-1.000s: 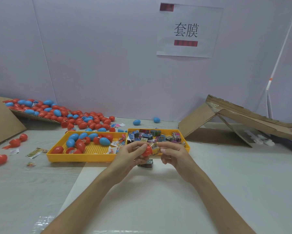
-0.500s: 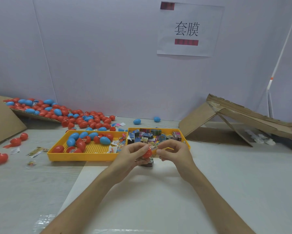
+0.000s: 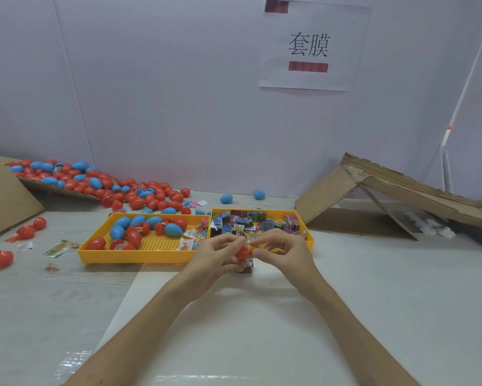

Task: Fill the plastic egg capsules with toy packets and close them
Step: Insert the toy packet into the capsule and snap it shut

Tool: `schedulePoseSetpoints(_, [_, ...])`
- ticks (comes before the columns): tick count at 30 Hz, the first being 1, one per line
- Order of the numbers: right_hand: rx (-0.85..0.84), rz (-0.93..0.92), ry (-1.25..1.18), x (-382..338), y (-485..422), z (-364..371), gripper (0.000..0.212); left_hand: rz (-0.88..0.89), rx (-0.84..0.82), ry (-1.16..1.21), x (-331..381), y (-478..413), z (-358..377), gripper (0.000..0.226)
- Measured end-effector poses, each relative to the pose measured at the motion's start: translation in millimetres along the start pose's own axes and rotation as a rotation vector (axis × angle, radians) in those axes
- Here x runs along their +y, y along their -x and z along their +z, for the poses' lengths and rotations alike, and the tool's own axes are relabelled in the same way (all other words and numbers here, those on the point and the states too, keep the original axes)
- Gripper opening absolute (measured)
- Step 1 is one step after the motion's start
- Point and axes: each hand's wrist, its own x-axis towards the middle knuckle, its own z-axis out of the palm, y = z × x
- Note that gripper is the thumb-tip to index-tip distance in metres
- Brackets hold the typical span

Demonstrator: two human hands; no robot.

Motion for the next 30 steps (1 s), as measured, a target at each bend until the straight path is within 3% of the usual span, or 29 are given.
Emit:
schedulePoseSetpoints(9, [0.092,0.026,0.003,2.0,-2.5,-1.8,0.018,0.071,-0.069,0.086,4.5,1.2,-0.6,0.036])
schedulePoseSetpoints(16, [0.096,0.016,0.033,2.3,-2.3,-1.1,0.016,0.153,-0.018,-0.043,1.8,0.1,-0.4,0.038])
schedulePoseSetpoints(22, [0.117,-0.017,0.047,2.7,-2.6,-0.8,0.022,0.19,0.0,-0.118,-2.1,-2.1,-1.6,0.023])
schedulePoseSetpoints(30, [0.096,0.001,0.082,3.3,-2.3,0.0,0.019,0.21,0.033,-0.206,-5.1,-6.5,-2.5,0.027])
